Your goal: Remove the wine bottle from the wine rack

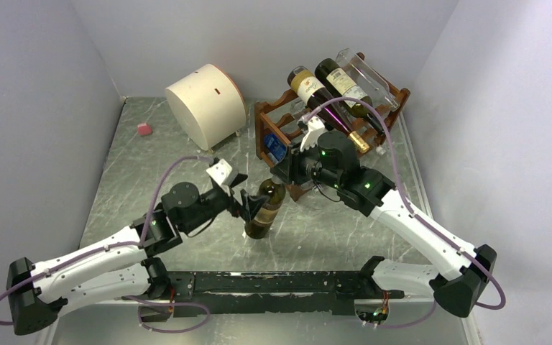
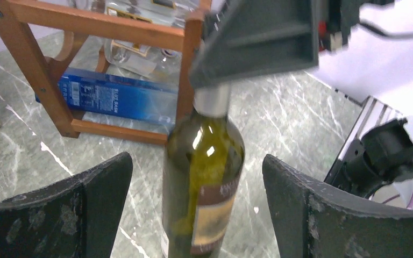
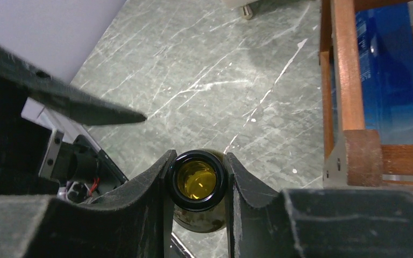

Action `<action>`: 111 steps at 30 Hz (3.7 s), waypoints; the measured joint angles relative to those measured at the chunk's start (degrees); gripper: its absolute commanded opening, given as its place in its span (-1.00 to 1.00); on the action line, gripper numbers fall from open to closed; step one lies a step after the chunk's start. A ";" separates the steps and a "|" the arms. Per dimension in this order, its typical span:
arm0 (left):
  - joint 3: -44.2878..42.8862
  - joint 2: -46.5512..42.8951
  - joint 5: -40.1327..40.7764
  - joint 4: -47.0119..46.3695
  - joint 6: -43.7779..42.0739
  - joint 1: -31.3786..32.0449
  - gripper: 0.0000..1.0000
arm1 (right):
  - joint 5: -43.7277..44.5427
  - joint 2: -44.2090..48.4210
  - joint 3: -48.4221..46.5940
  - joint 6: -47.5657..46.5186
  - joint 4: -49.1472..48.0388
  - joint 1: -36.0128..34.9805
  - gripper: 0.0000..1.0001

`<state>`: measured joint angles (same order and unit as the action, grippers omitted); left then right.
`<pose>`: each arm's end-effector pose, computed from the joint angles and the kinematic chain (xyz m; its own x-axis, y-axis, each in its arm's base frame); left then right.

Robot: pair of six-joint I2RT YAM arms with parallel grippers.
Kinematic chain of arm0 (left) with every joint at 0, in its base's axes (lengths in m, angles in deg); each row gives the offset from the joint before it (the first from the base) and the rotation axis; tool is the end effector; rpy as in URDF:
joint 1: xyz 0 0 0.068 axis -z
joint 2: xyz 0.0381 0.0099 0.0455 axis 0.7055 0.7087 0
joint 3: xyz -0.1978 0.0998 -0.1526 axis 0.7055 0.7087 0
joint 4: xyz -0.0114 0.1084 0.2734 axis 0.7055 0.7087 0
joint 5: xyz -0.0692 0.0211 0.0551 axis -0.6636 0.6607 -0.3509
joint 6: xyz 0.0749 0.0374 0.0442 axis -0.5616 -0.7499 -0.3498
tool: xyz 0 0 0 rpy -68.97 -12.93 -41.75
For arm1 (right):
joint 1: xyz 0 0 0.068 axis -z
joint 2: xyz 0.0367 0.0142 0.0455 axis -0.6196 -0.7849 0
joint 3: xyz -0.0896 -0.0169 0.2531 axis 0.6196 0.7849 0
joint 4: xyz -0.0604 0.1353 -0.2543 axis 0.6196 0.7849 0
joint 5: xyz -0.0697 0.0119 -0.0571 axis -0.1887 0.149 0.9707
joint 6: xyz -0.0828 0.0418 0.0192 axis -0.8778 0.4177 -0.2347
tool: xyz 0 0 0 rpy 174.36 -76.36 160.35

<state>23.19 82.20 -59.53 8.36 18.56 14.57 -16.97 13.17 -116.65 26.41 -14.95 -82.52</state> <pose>0.1556 -0.2387 0.3015 -0.1679 -0.0662 -0.9836 0.7583 0.6288 -0.1718 0.2331 0.2363 0.3504 -0.5215 0.0131 -0.8532 -0.5959 0.7100 0.3751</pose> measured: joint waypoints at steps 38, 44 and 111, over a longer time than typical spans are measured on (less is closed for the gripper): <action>-6.40 16.24 -19.89 -9.25 5.14 -10.27 -0.55 | -8.41 -3.15 -1.44 3.28 -2.62 0.02 -1.00; -7.28 16.06 -20.65 -7.72 2.86 -10.23 -0.86 | -8.76 -3.80 -1.95 3.52 -2.58 0.02 -0.22; 7.43 33.22 -11.28 -58.93 -8.85 -67.73 -0.86 | 8.57 10.99 -6.69 1.62 4.74 0.02 0.97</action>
<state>30.62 115.42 -70.81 -50.57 9.70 -53.17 -8.40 24.16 -123.34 28.02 -10.21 -82.50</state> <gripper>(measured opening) 0.363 0.983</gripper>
